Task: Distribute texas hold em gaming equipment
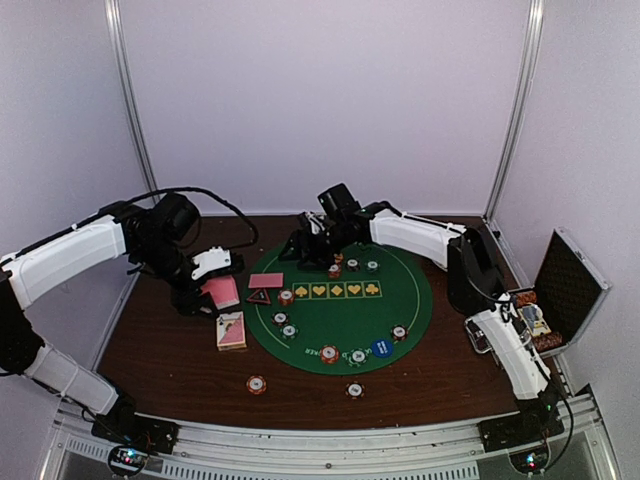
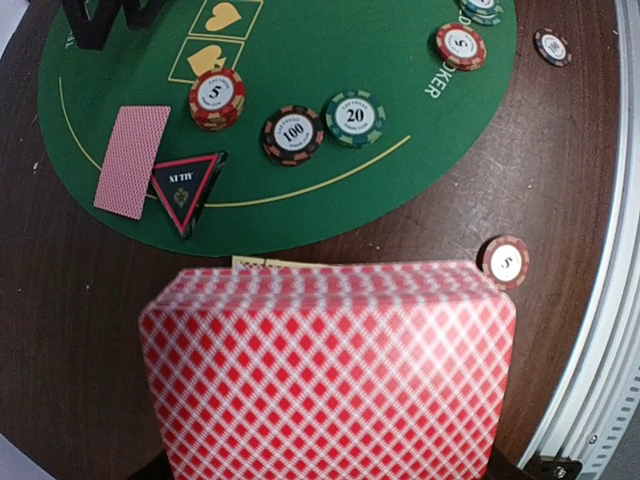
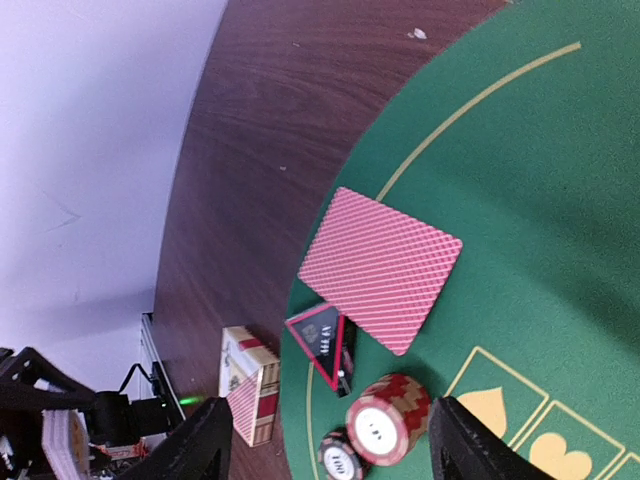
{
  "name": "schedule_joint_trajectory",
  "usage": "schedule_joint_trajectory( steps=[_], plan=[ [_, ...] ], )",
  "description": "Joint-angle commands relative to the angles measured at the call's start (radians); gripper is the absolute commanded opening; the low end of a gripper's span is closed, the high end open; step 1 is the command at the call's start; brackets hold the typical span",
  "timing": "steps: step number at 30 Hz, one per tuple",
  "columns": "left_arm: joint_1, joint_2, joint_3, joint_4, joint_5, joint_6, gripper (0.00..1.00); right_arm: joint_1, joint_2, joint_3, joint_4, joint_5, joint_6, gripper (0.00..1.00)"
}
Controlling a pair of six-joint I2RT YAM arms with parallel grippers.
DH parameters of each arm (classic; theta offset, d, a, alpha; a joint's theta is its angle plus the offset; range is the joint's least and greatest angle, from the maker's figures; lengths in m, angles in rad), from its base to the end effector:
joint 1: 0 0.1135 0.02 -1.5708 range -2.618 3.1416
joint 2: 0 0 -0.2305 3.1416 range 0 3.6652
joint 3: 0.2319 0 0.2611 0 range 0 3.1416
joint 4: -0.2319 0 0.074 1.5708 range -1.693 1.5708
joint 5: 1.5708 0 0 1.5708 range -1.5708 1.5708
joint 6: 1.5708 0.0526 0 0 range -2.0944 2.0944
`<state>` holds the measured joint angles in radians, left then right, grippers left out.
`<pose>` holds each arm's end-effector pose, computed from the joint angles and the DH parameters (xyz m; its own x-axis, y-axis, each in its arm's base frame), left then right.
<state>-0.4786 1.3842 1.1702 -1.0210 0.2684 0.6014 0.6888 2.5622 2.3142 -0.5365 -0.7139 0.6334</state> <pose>0.2416 -0.1411 0.2269 -0.3959 0.8200 -0.4134 0.9043 0.4265 -0.0200 0.4062 0.3790 0.1551 -0.9357 -0.1909 -0.2967 -0.3528 0.4987 0.7918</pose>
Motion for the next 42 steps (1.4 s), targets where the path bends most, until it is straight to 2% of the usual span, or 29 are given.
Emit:
schedule_joint_trajectory(
  steps=[1, 8, 15, 20, 32, 42],
  plan=[
    [0.003, 0.005, 0.043, 0.006, 0.027, -0.009, 0.05, 0.017, -0.221, -0.196, 0.176, -0.020, 0.045, 0.73],
    [0.003, 0.016, 0.063, 0.009, 0.039, -0.022, 0.05, 0.101, -0.397, -0.536, 0.478, -0.109, 0.214, 0.77],
    [0.003, 0.033, 0.101, 0.007, 0.058, -0.046, 0.05, 0.167, -0.460, -0.721, 0.717, -0.151, 0.347, 0.77],
    [-0.004, 0.041, 0.104, 0.006, 0.052, -0.046, 0.05, 0.196, -0.464, -0.756, 0.822, -0.169, 0.402, 0.77],
    [-0.020, 0.049, 0.099, 0.007, 0.042, -0.050, 0.04, 0.207, -0.488, -0.806, 0.863, -0.166, 0.430, 0.78],
    [-0.034, 0.067, 0.117, 0.008, 0.040, -0.064, 0.04, 0.233, -0.448, -0.749, 0.928, -0.186, 0.481, 0.78]
  ],
)
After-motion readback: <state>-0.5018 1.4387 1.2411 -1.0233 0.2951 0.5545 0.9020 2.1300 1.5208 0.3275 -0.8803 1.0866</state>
